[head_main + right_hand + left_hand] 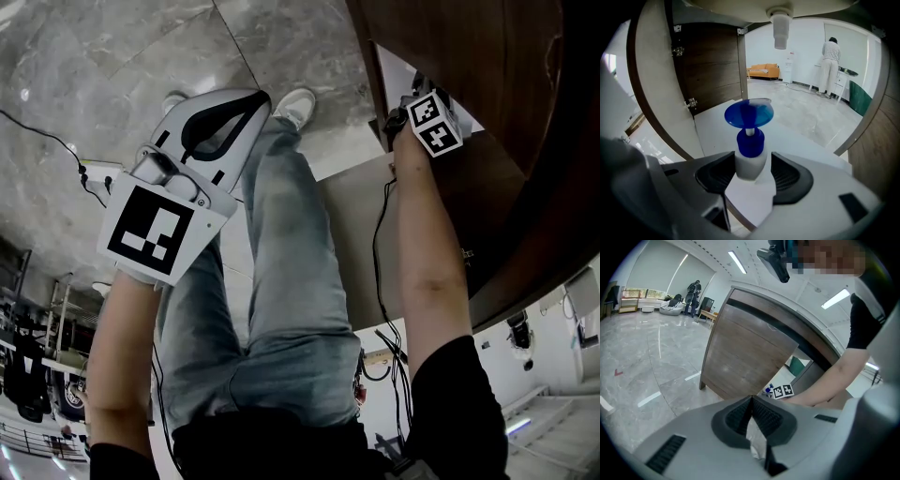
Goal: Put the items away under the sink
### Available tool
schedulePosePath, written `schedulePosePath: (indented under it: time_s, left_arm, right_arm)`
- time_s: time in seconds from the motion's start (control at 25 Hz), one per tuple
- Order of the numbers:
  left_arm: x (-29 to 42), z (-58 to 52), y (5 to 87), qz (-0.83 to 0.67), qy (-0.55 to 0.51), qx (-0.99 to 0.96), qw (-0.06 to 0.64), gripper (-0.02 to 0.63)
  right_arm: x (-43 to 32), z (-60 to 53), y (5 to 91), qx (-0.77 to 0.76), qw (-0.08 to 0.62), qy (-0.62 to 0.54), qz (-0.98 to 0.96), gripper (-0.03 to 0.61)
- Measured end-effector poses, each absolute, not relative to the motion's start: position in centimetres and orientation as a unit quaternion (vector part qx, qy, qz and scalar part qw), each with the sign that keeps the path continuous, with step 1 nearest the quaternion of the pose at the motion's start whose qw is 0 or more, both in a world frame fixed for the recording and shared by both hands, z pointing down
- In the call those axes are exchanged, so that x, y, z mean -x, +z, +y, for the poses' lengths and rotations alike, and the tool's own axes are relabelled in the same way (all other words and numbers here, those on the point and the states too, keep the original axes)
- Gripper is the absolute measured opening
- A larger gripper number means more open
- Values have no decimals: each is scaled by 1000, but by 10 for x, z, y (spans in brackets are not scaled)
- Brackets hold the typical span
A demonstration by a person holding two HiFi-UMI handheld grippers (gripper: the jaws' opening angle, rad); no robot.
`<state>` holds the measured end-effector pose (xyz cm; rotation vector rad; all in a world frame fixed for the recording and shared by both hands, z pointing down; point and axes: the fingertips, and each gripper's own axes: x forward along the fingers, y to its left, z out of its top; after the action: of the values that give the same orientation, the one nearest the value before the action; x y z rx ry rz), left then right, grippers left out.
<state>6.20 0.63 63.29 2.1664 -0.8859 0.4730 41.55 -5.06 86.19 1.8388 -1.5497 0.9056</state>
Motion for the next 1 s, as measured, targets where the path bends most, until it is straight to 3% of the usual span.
schedulePosePath:
  time_s: [0.6, 1.0]
  left_arm:
    - [-45, 0, 611, -340, 176, -854, 353, 21]
    - [-23, 33, 580, -328, 183, -858, 349, 21]
  right_arm:
    - [-411, -23, 837, -716, 261, 397, -512, 239]
    - [-365, 16, 780, -719, 230, 412, -510, 239]
